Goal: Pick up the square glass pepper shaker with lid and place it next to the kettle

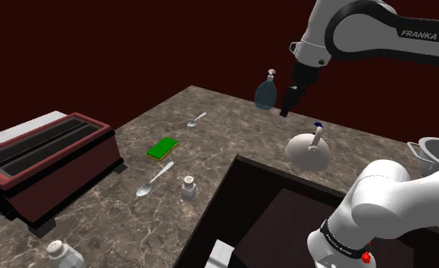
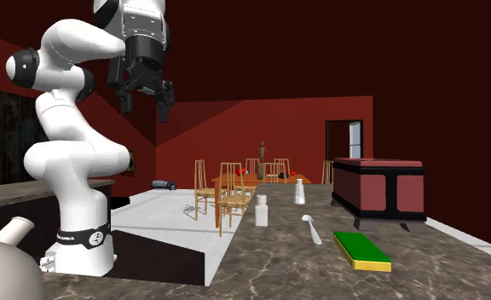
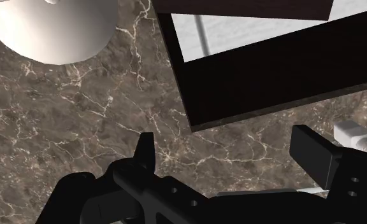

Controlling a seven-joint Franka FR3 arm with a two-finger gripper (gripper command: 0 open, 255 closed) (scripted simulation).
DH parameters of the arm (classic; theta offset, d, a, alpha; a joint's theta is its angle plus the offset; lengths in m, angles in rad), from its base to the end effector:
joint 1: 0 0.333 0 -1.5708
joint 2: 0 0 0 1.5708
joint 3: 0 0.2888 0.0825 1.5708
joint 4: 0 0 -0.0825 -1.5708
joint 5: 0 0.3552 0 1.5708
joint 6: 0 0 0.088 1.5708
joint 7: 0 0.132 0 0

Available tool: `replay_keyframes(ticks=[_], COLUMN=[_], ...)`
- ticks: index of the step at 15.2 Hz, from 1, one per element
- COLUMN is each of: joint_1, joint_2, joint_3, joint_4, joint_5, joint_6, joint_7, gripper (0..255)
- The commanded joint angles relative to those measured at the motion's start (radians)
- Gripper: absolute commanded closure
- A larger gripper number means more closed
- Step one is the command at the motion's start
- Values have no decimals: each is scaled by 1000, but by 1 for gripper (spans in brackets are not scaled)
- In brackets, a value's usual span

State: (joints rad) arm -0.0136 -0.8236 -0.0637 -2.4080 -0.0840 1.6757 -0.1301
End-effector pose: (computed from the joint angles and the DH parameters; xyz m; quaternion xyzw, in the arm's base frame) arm 0.2988 -0.0371 0.5434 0.9981 0.0380 0.0432 0.0227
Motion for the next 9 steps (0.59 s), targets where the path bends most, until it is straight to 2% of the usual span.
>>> replay_keyframes(ticks=[1, 9], joint_1=[0, 84], joint_2=[0, 70], joint_3=[0, 85], joint_4=[0, -136], joint_5=[0, 85], joint_6=[0, 243], joint_7=[0, 58], gripper=[0, 0])
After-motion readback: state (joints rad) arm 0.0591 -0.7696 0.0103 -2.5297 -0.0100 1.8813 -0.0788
